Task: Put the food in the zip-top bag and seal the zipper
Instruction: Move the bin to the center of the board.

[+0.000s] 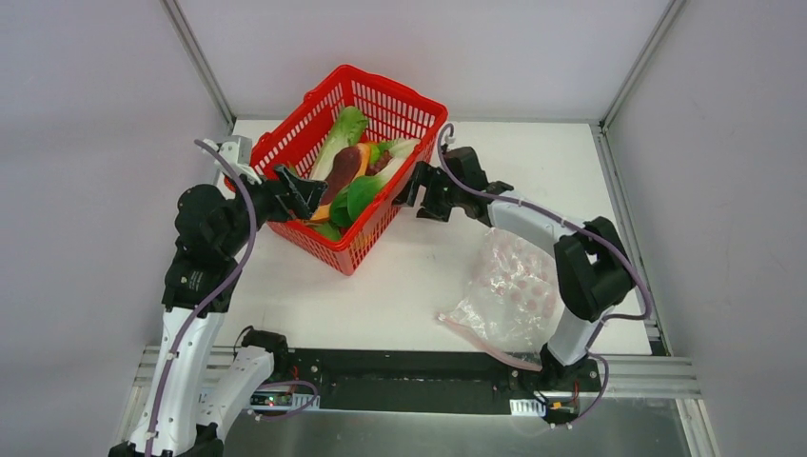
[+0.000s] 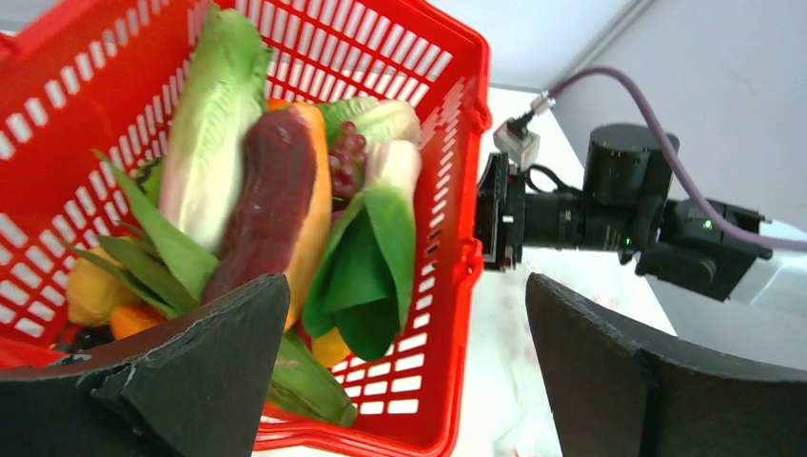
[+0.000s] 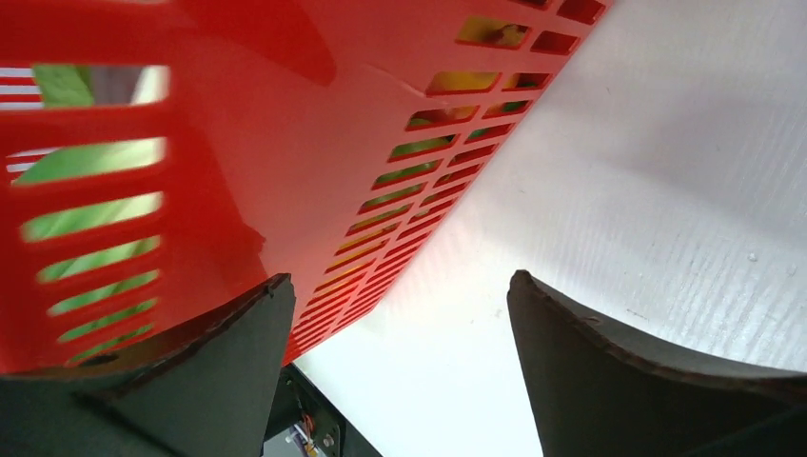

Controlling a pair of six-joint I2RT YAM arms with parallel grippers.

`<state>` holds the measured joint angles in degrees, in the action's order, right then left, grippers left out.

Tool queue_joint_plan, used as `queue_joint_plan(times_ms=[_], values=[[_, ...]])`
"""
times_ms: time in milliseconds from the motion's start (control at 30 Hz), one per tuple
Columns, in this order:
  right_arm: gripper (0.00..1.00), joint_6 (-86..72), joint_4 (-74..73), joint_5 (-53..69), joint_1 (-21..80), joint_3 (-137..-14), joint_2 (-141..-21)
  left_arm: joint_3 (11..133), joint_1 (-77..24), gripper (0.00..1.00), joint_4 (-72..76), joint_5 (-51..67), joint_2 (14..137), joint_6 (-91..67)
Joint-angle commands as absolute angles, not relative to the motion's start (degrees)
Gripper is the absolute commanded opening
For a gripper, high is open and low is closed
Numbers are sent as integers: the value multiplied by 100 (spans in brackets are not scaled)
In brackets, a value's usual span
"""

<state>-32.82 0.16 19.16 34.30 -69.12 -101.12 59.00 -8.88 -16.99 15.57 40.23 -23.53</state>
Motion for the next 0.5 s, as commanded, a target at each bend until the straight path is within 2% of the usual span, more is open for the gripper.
queue_joint_plan(times_ms=[0, 133, 300, 467], values=[[86, -2575, -621, 1708, 3373, -7184, -9433, 6187, -826, 99, -1620, 2302, 4188, -2385], [85, -1777, -1289, 1541, 3372, -6490, -8266, 6147, -826, 99, -1469, 2572, 4252, -2356], [78, -1032, -2019, 1616, 3393, -5401, -6766, 6115, -835, 99, -1179, 2825, 4315, -2410], [69, -837, -1637, 1653, 3520, -3995, -5388, 5919, -835, 98, -693, 2754, 4381, -2694]])
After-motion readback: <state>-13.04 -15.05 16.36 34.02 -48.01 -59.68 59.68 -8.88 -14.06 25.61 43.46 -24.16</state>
